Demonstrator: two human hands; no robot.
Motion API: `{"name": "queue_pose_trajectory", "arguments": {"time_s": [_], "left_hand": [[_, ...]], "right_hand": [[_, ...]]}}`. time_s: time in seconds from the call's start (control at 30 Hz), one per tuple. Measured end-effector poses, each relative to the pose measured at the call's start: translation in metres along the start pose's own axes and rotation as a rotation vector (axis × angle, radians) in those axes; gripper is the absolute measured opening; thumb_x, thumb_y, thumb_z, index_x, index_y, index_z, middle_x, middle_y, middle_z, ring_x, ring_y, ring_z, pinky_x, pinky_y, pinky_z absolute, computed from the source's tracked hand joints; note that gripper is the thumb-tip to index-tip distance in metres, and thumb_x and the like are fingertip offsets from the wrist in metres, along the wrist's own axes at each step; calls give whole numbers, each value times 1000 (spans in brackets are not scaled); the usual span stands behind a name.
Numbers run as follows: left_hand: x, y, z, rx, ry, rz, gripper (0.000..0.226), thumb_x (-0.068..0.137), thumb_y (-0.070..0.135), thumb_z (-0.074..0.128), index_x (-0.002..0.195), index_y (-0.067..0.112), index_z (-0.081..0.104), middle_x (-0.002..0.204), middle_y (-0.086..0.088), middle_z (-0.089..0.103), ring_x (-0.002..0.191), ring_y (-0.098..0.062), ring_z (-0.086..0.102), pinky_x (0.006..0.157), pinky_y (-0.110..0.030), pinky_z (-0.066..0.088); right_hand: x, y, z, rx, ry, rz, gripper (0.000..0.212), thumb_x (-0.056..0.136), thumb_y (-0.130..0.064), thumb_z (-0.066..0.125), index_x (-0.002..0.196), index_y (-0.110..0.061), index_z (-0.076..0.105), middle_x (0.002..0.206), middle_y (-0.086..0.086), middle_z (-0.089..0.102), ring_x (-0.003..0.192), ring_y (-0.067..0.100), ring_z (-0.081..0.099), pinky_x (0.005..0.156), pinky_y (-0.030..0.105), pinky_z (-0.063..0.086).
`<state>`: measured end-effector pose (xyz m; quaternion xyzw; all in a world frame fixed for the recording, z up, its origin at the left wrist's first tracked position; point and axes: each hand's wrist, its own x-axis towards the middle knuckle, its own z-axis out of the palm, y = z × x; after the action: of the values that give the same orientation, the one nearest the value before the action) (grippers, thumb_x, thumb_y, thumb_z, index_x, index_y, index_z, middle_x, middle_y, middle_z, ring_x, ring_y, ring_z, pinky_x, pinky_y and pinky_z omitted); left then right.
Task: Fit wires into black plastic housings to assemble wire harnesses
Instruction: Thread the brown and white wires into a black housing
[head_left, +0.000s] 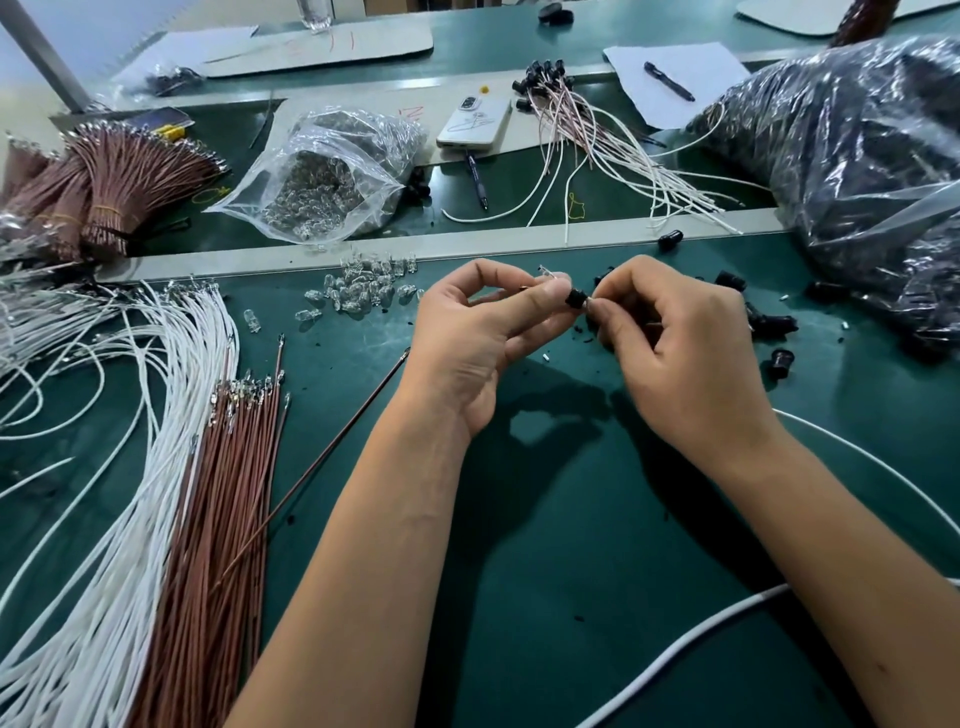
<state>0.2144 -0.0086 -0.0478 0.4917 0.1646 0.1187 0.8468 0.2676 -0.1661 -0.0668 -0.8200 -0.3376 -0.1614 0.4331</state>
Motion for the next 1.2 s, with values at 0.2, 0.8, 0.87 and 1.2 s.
{"name": "queue_pose_trajectory", "arguments": {"time_s": [0.2,0.8,0.87,1.2], "left_hand": [[0,-3,0,84,27,97,28,72,-20,75,73,4,60,86,-22,73,79,-31,72,80,-39,62],[0,6,-9,148,-20,175,29,74,-20,74,77,4,59,85,-19,75,75,-26,74,72,-32,60],[0,8,-10,155,-42,174,30,73,-20,74,77,5,59,86,-19,76,75,-25,74,71,-31,60],[-3,10,-11,363,-162,303,33,71,-19,77,76,8,59,90,-14,77,80,-23,74,76,-30,57]], "right_hand": [[0,2,-1,15,-21,12,10,100,-14,66,90,-12,68,73,-6,68,66,12,62,66,38,51],[6,15,-13,217,-233,96,12,99,-12,69,89,-19,70,79,-6,75,72,17,70,75,43,56],[6,18,-14,217,-241,94,11,99,-15,69,89,-21,69,81,-7,76,71,27,69,71,49,55],[4,18,-8,208,-145,46,3,93,-17,78,95,-18,78,85,-5,75,76,12,69,71,26,54]]}}
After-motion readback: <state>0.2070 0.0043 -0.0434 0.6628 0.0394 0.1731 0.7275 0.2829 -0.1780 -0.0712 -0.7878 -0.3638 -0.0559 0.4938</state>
